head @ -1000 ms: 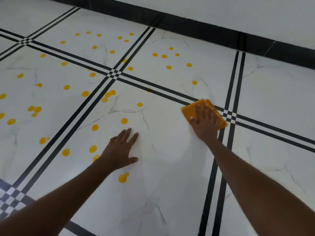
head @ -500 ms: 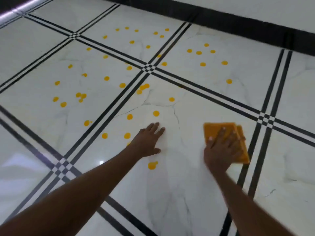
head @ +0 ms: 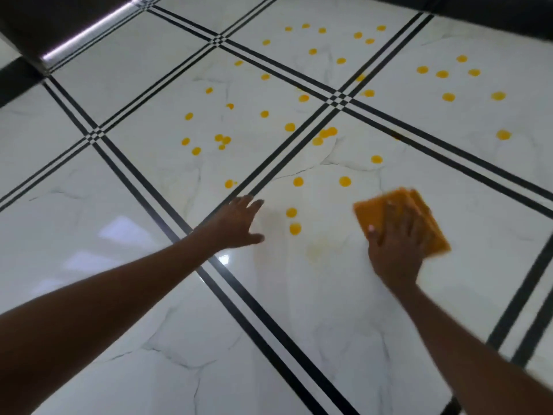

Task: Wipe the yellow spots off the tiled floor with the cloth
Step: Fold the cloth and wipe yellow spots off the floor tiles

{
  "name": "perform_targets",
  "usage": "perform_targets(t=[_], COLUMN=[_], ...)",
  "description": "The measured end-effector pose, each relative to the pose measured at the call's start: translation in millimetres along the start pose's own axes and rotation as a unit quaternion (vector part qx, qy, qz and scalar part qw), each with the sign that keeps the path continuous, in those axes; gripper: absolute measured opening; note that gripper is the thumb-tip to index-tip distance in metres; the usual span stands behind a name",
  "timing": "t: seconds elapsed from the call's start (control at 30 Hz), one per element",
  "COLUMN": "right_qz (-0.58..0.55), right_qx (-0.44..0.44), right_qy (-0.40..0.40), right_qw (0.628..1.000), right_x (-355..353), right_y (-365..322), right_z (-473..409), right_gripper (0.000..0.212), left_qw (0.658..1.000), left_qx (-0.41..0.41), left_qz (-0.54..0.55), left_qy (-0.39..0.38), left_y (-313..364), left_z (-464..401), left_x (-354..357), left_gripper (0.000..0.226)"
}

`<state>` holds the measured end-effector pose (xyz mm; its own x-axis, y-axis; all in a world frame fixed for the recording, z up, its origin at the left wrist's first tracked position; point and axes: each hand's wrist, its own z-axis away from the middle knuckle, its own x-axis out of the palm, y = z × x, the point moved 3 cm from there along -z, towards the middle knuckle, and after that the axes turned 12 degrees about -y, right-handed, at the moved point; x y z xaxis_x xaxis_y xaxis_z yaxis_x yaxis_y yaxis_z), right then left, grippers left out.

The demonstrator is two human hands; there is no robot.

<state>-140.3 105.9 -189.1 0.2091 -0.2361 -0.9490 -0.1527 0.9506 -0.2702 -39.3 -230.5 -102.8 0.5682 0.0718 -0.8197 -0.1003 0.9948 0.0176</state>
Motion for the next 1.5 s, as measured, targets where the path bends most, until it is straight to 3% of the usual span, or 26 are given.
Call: perform_targets(t=[0.07,0.1,0.2,0.27,0.33,0.43,0.53,0.57,0.67,0.73,0.8,0.93,1.03,1.07,1.13,1.23,1.27,1.37,1.43,1.5], right_qz=[-0.021,-0.019,0.009,0.065,0.087,0.070,0.009,0.021,0.027,0.066,0.089,0.097,0.062,0.073,0.080,0.136,0.138,0.152,0.131,0.127], right_qx=[0.092,0.064,-0.160,-0.314,-0.376,-0.231,-0.035,-0.029,-0.217,-0.368,-0.441,-0.256,-0.147,-0.145,-0.258,-0.420,-0.416,-0.264,-0.197,-0.158], right_qy=[0.002,-0.013,-0.065,-0.091,-0.082,-0.005,-0.004,-0.019,-0.073,-0.106,-0.109,-0.024,-0.004,-0.015,-0.068,-0.108,-0.116,-0.067,-0.049,-0.062], right_qw=[0.996,0.998,0.985,0.943,0.919,0.970,0.999,0.999,0.973,0.921,0.886,0.962,0.987,0.987,0.960,0.891,0.891,0.950,0.970,0.977], right_x=[10.0,20.2,48.5,53.1,49.9,23.4,14.8,21.7,51.6,63.2,68.2,44.4,33.4,41.7,64.4,75.1,67.7,40.2,25.3,31.6], right_y=[-32.2,-57.9,-122.7,-138.0,-134.7,-84.4,-77.7,-93.0,-160.2,-202.8,-228.4,-180.9,-164.6,-173.6,-206.9,-248.4,-250.1,-203.1,-177.6,-172.4], right_z=[74.2,111.8,147.0,85.3,3.9,-72.4,-6.2,37.9,116.8,79.1,-0.9,-109.2,-43.4,-2.8,54.0,-3.6,-49.6,-144.9,-113.2,-26.7], right_gripper=[0.072,0.073,0.076,0.074,0.069,0.064,0.069,0.071,0.075,0.073,0.068,0.068,0.069,0.072,0.075,0.070,0.067,0.074,0.074,0.070], left_qw=[0.999,0.998,0.990,0.990,0.992,0.993,0.990,0.989,0.988,0.988,0.988,0.989,0.990,0.991,0.990,0.990,0.990,0.990,0.991,0.990], left_qx=[-0.029,-0.048,-0.097,-0.103,-0.096,-0.096,-0.110,-0.112,-0.120,-0.121,-0.112,-0.108,-0.105,-0.102,-0.098,-0.099,-0.099,-0.101,-0.097,-0.104], left_qz=[0.009,0.005,0.003,0.019,0.026,0.038,0.067,0.071,0.060,0.069,0.079,0.075,0.083,0.084,0.096,0.096,0.093,0.094,0.087,0.085], left_qy=[-0.025,-0.048,-0.106,-0.094,-0.077,-0.063,-0.054,-0.058,-0.074,-0.071,-0.070,-0.061,-0.041,-0.036,-0.034,-0.029,-0.028,-0.022,-0.039,-0.052], left_y=[-15.9,-21.1,-29.0,-37.3,-45.5,-49.3,-66.7,-76.8,-105.0,-114.2,-118.6,-121.8,-125.7,-125.4,-125.3,-125.5,-125.6,-125.3,-123.5,-118.2], left_z=[13.6,19.3,27.9,30.6,30.3,29.9,28.3,28.3,26.8,27.5,26.2,25.9,24.1,24.1,24.4,21.3,19.9,20.4,21.7,22.1], left_x=[22.1,34.8,70.7,77.1,77.6,79.7,73.1,68.5,60.6,63.8,68.6,71.9,76.7,77.1,78.6,80.4,80.3,81.5,75.9,68.8], left_gripper=[0.111,0.119,0.137,0.139,0.137,0.137,0.146,0.148,0.150,0.151,0.150,0.150,0.150,0.150,0.149,0.148,0.148,0.148,0.149,0.150])
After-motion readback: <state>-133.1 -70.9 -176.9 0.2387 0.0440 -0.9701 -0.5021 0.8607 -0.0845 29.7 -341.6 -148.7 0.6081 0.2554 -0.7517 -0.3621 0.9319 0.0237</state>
